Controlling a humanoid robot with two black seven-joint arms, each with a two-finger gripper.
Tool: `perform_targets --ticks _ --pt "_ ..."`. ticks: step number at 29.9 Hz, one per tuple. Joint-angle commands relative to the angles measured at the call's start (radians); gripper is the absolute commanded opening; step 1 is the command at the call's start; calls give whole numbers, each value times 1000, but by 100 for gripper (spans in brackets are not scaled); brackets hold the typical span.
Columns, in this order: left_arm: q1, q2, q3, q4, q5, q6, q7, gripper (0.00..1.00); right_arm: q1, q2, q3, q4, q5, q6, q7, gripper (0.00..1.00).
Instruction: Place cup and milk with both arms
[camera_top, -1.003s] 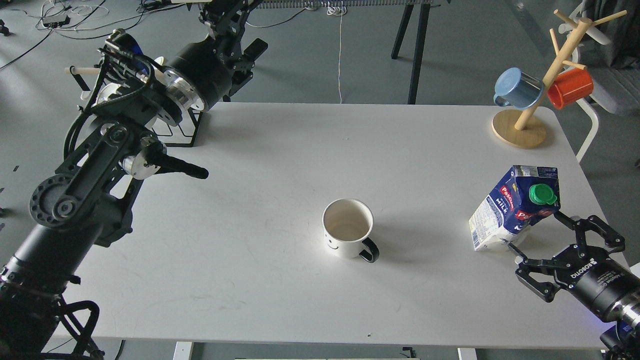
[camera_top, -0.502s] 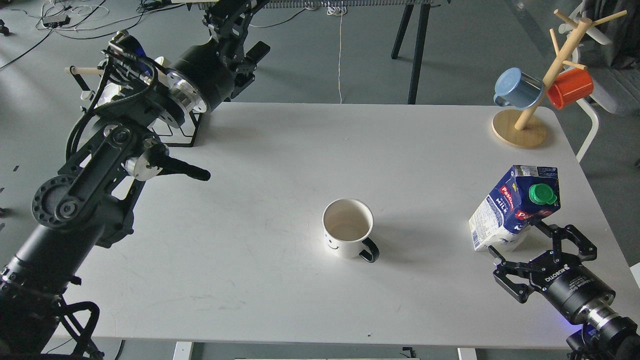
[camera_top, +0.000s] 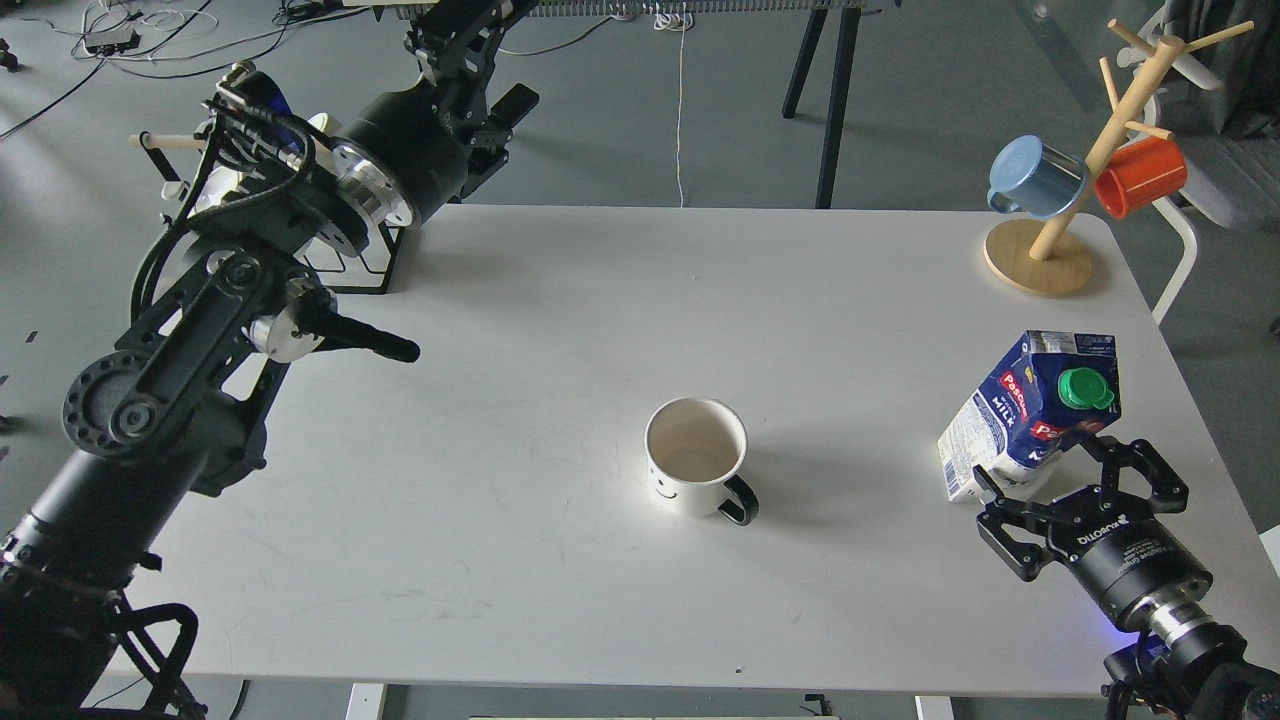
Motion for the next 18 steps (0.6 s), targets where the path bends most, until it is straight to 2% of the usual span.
perform_targets --ticks 1,18 --pt "0 1 0 1 0 0 0 100 4 2 1 -1 2 0 4 99" --pt "2 1 0 1 0 0 0 100 3 28 4 -58 2 0 30 99"
